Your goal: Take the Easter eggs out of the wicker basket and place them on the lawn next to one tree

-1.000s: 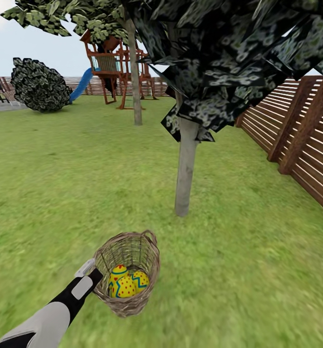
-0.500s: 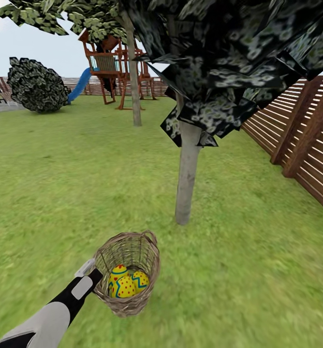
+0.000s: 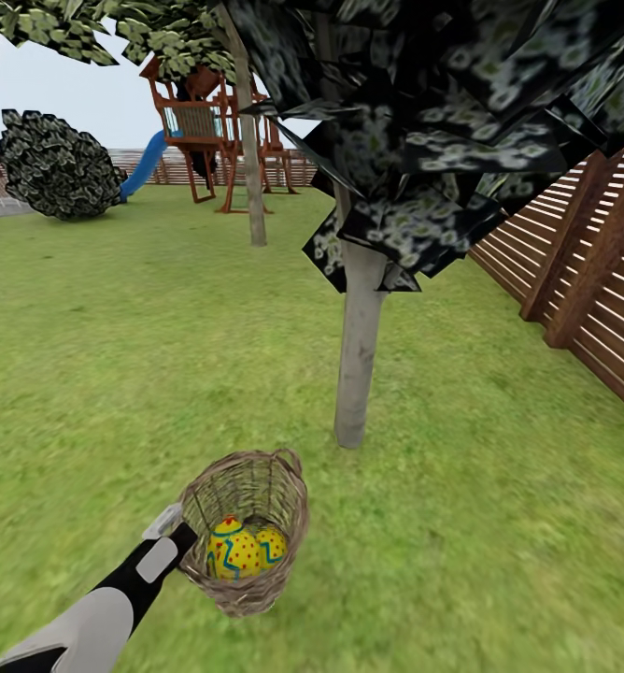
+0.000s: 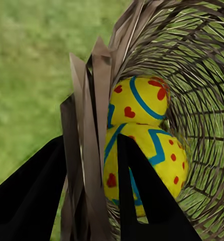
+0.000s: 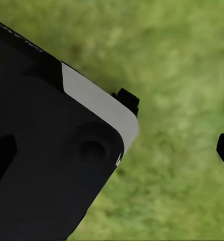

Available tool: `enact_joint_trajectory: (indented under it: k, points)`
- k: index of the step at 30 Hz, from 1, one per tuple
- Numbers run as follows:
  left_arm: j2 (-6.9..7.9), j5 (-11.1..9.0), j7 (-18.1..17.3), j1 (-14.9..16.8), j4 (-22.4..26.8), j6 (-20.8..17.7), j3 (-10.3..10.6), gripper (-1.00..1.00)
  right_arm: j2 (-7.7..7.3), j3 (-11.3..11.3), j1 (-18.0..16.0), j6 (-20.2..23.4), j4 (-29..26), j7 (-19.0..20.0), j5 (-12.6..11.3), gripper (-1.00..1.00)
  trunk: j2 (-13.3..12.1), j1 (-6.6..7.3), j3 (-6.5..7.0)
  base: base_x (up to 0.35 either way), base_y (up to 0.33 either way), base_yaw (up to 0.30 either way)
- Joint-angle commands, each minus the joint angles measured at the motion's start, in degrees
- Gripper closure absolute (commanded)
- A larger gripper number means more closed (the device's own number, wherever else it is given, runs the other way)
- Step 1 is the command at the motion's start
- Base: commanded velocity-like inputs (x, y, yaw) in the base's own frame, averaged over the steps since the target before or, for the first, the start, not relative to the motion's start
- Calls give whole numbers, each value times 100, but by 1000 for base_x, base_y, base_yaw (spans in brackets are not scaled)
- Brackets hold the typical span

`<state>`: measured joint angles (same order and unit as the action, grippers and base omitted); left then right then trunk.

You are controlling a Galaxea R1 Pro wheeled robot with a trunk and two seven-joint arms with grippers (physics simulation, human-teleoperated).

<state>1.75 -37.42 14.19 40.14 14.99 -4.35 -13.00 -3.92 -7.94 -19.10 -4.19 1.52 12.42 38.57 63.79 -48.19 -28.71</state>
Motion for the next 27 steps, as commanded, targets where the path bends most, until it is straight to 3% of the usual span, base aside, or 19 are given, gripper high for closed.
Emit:
enact_joint_trajectory:
  k: [1, 3, 12, 13, 27]
  points:
    - [3, -5, 23, -25, 33, -28, -11, 100, -13, -15, -41, -61, -17, 40, 31, -100, 4, 0, -5, 0, 0, 0]
    - [8, 6, 23, -91, 38, -28, -15, 100, -19, -39, -106, -94, -83, 104, -14, -100, 4, 0, -5, 0, 0, 0]
    - [10, 6, 23, -111, 39, -25, -18, 100, -310, -322, -403, -5, -377, 392, -281, -100, 4, 0, -5, 0, 0, 0]
    - [10, 6, 23, -111, 39, -26, -17, 100, -1021, -1617, -656, 6, -1772, 6854, -285, -100, 4, 0, -5, 0, 0, 0]
    - [1, 6, 23, -111, 41, 56, -1, 100, -1006, -1631, -656, 15, -1778, 6853, -289, -100, 4, 0, -5, 186, -39, 0]
